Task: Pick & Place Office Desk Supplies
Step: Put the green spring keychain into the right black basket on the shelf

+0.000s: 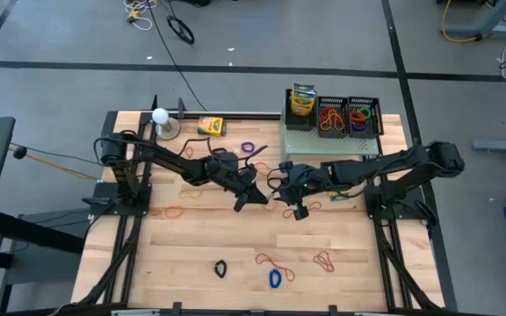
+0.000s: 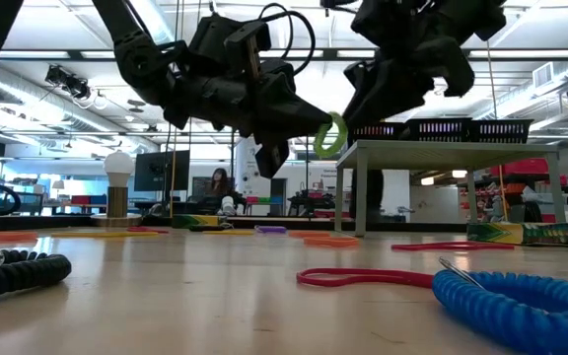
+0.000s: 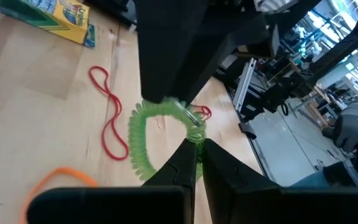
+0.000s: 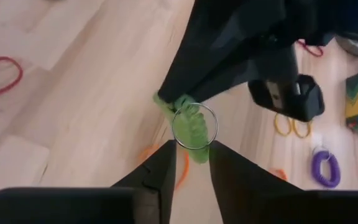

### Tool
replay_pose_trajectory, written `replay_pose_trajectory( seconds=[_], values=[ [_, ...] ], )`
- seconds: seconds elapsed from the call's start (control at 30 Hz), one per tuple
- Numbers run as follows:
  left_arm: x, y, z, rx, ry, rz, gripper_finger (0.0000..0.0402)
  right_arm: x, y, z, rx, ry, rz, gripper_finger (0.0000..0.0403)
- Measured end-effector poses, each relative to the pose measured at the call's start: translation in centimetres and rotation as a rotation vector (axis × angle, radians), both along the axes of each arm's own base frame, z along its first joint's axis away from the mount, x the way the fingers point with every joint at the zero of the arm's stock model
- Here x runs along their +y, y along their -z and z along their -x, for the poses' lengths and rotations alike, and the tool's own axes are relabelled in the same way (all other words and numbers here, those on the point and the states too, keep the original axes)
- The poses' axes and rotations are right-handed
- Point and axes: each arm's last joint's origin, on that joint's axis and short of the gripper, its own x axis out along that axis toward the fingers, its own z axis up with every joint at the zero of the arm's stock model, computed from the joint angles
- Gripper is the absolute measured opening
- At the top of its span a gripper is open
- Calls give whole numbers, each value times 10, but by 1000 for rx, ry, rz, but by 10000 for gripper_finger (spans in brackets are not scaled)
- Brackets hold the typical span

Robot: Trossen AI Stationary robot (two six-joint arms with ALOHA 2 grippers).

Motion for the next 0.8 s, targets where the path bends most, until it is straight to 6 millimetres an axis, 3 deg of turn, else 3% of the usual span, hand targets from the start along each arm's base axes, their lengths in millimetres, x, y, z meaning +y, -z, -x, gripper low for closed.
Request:
replay_pose_trajectory(
  seconds=[0.17,0.53,0.63,0.8],
  values=[
    [-2,-1,0,-10,18,-7,19,-1,-2,-2,-30,6,1,96],
    [-3,0,0,-6,46,-5,19,0,7,-10,-25,12,-35,153],
    [-3,0,0,-6,52,-7,19,1,7,-10,-22,30,-66,138],
    [-2,-1,0,-10,46,-12,25,1,7,-10,-23,56,-105,78]
  ],
)
